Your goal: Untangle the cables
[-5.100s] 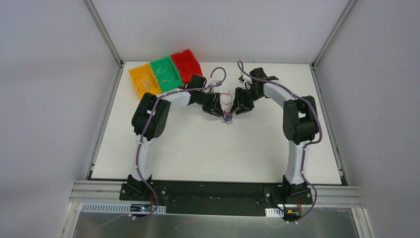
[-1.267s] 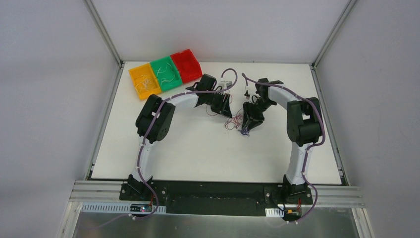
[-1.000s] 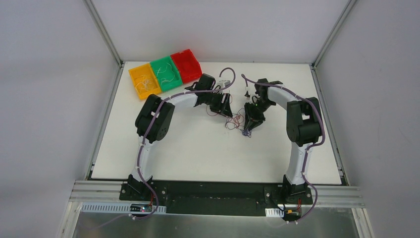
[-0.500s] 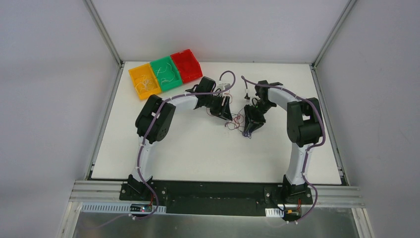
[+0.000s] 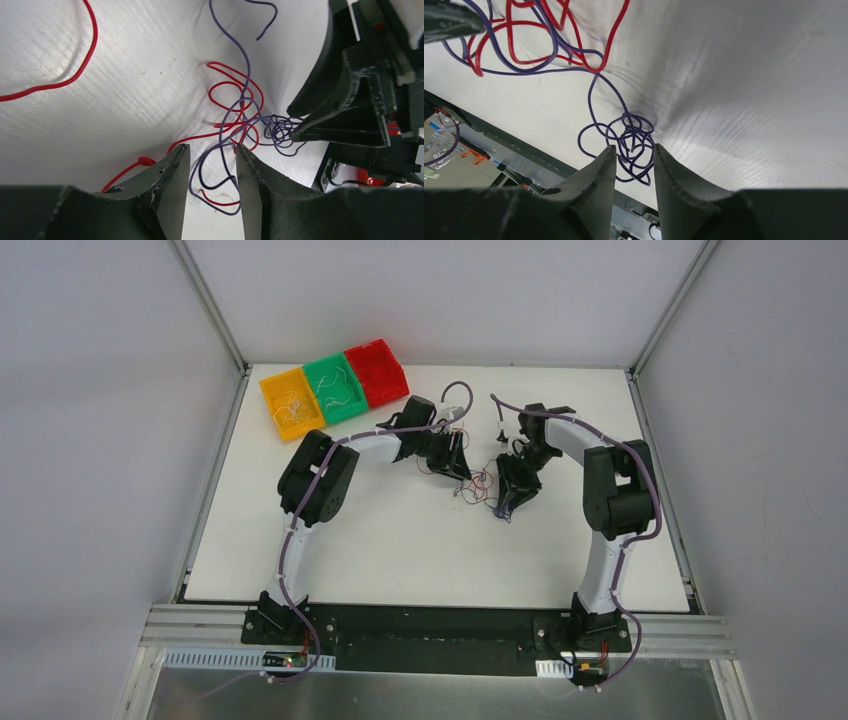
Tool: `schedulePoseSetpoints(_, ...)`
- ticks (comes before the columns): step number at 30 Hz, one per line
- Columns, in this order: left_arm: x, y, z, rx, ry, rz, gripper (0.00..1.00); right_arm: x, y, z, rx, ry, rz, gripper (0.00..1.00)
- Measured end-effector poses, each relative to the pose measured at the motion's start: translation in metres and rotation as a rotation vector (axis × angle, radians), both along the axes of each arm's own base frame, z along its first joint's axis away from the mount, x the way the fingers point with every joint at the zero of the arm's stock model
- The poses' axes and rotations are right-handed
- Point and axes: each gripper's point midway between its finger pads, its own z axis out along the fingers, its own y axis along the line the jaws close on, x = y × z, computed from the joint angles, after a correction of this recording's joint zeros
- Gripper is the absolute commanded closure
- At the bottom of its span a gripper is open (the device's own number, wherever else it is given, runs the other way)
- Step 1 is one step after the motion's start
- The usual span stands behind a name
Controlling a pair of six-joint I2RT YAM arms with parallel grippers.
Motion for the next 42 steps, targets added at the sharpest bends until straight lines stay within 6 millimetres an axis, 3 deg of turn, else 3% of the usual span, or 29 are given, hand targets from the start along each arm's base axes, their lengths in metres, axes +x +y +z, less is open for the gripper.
schedulePoseSetpoints(7,-0.002,-0.002,-0.009,-0.002,0.044,0.010,0.62,-0.009,-0.008,0.002,-0.016,0.021,0.026,0.56)
schedulePoseSetpoints(10,-0.003,-0.003,-0.008,-0.010,0.055,0.008,0.69,-0.014,-0.009,0.005,-0.017,0.028,0.039,0.56)
schedulePoseSetpoints(14,-0.005,-0.005,-0.003,-0.036,0.060,-0.007,1.00,-0.020,-0.011,0.009,-0.013,0.046,0.053,0.55)
schedulePoseSetpoints(15,-0.006,-0.006,-0.002,-0.042,0.060,-0.014,1.00,-0.022,-0.011,0.010,-0.010,0.052,0.057,0.56)
schedulePoseSetpoints(17,-0.008,-0.008,0.001,-0.057,0.049,-0.036,1.00,-0.026,-0.013,0.012,-0.008,0.068,0.067,0.62)
schedulePoseSetpoints(20,-0.009,-0.010,0.006,-0.069,0.034,-0.049,1.00,-0.029,-0.016,0.014,-0.005,0.076,0.082,0.82)
schedulePoseSetpoints(23,-0.009,-0.012,0.020,-0.096,0.013,-0.060,1.00,-0.028,-0.020,0.013,-0.021,0.069,0.083,0.95)
schedulePoseSetpoints(27,-0.003,-0.011,0.058,-0.145,-0.046,-0.053,1.00,-0.024,-0.028,0.010,-0.052,0.054,0.084,1.00)
schedulePoseSetpoints(32,0.015,0.011,0.128,-0.227,-0.143,0.000,1.00,-0.019,-0.044,0.007,-0.085,0.040,0.077,1.00)
schedulePoseSetpoints(38,0.050,0.050,0.241,-0.355,-0.314,0.077,1.00,-0.017,-0.061,0.003,-0.131,0.029,0.081,1.00)
schedulePoseSetpoints(41,0.052,0.062,0.294,-0.416,-0.391,0.080,1.00,-0.016,-0.065,0.001,-0.141,0.025,0.084,1.00)
schedulePoseSetpoints(42,0.050,0.062,0.307,-0.431,-0.409,0.075,1.00,-0.015,-0.066,0.001,-0.145,0.021,0.086,0.95)
